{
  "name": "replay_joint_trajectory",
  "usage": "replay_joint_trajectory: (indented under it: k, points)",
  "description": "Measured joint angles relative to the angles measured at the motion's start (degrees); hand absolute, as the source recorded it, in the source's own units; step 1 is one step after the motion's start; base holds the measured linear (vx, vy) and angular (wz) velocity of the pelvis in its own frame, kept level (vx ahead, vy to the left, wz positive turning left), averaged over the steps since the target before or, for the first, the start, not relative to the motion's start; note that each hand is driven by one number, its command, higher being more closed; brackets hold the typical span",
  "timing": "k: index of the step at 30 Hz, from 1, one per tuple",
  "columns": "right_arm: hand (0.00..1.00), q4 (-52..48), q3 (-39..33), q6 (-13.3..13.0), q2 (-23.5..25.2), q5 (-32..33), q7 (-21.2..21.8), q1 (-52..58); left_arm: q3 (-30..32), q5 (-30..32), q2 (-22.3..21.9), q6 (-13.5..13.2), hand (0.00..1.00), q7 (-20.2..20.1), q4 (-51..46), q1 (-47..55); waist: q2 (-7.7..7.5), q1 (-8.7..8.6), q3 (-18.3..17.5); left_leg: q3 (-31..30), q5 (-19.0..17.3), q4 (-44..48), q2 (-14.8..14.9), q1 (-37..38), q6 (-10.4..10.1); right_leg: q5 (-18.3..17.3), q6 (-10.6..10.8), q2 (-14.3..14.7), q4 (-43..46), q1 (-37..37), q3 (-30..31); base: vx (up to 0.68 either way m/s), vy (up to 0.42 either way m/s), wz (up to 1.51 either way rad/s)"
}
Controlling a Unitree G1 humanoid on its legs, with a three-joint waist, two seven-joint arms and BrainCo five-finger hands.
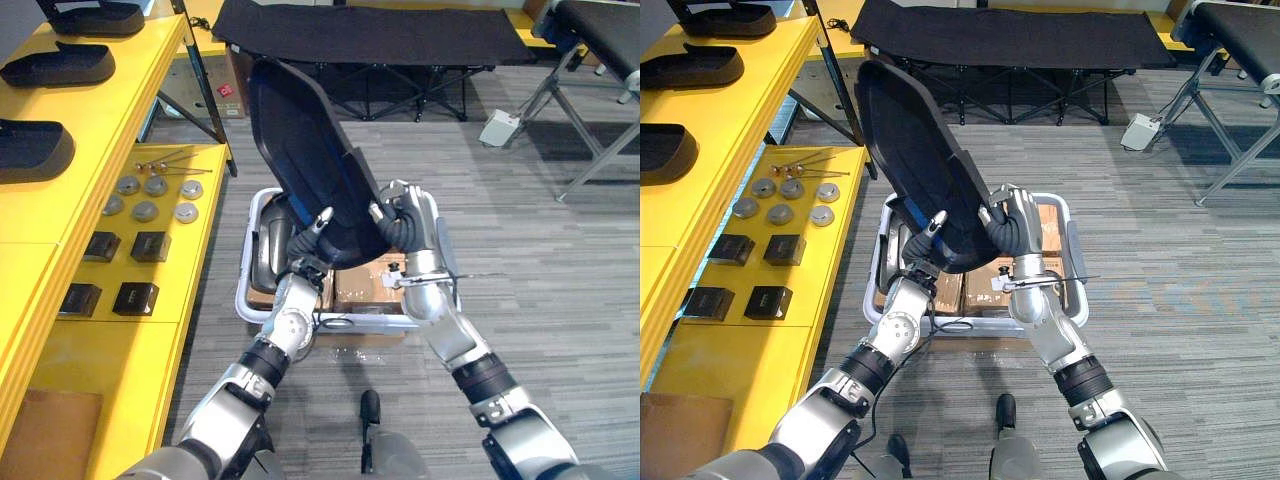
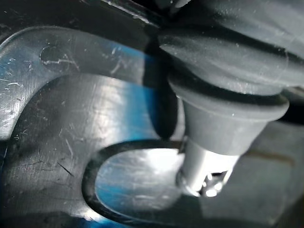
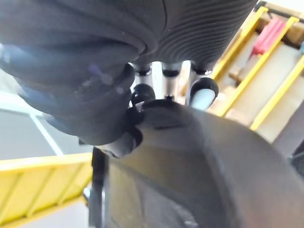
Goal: Walk over and take plastic housings, then place them on the shelf
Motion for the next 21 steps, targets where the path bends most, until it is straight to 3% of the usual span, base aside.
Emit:
replay_joint_trajectory:
  k: [5,11,12,14,17,21]
  points:
    - [1.0,-0.9,0.6,0.0,0.4,0.0,0.0,1.7,-0.5,-0.8,0.0,-0.9,1.0,-1.2,-0.5,1.9,-1.34,0.13,0.7,0.0,0.0,-0.1,-0.1,0.2,0.0,0.0,0.0,-0.2,0.0,0.2,0.0,0.0,0.0,0.0]
    - [1.0,-2.0,0.8,-0.1,0.5,0.1,-1.0,3.3,-1.8,0.0,0.0,-2.2,1.0,-1.7,-1.8,3.2,-1.54,0.27,0.8,0.0,0.0,-0.2,-0.2,0.5,0.0,0.0,0.0,-0.2,0.0,0.5,0.0,0.0,0.0,0.0]
    - [0.0,-2.5,0.7,-0.3,0.7,0.7,-1.1,3.9,-2.0,0.5,0.0,-2.3,1.0,-1.7,-1.9,3.3,-1.54,0.23,0.8,0.0,0.0,-0.2,-0.2,0.8,0.0,0.0,0.0,-0.2,0.0,0.9,-0.1,0.0,0.0,0.0]
    - [0.0,-3.4,0.8,-0.7,0.7,2.1,-1.1,4.7,-2.0,2.0,0.0,-2.3,1.0,-1.1,-3.0,3.7,-1.58,0.24,0.8,0.0,0.0,-0.2,-0.2,0.9,0.1,-0.1,0.1,-0.2,0.0,1.0,-0.1,0.0,0.0,0.0]
    - [0.0,-5.8,1.0,-1.6,1.0,6.5,-0.5,7.7,-1.2,8.7,0.1,-4.7,1.0,3.8,-9.4,7.2,-1.74,0.28,0.7,0.0,0.0,-0.2,-0.1,1.2,0.1,-0.1,0.0,-0.2,0.0,1.2,-0.1,0.0,0.0,0.0]
    - [0.0,-5.2,1.3,-1.2,1.6,8.7,0.1,11.8,0.7,15.7,0.2,-5.1,1.0,9.1,-12.3,7.8,-2.11,0.67,0.6,-0.2,0.0,-0.2,-0.1,1.9,0.1,-0.2,0.0,-0.2,-0.1,2.0,-0.4,-0.01,0.006,0.02]
